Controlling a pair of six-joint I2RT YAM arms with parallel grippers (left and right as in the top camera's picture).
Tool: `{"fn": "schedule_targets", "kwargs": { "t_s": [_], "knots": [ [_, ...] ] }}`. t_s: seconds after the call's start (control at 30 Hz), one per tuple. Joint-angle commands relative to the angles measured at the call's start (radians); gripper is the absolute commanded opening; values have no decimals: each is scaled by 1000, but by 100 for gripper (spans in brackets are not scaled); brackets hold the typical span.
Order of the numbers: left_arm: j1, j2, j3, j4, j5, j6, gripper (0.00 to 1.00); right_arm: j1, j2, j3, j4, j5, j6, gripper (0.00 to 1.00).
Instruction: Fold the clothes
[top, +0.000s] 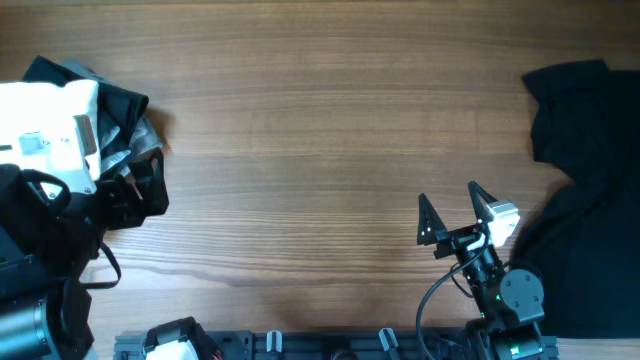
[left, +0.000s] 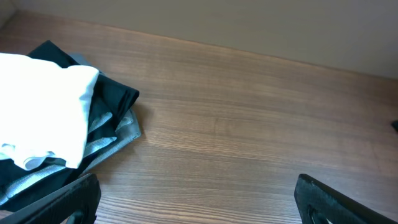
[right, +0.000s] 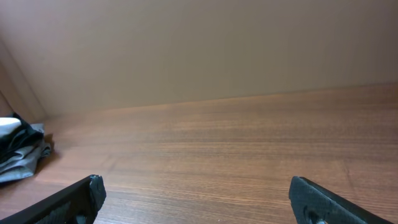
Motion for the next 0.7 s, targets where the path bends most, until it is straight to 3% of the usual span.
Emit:
{"fn": "schedule_targets", "kwargs": {
  "t_s": [0.0, 0.23, 0.4, 0.67],
  "knots": [
    [-7, -3, -3, 3, -6, 12, 100, -5, -12, -1, 3, -12, 15, 100],
    [-7, -3, -3, 3, -6, 12, 100, -5, -12, -1, 3, -12, 15, 100],
    [-15, -9, -3, 3, -221, 129, 100, -5, -12, -1, 3, -12, 15, 100],
    [-74, -83, -60, 17, -235, 132, 100, -5, -12, -1, 3, -12, 16, 100]
  ]
}}
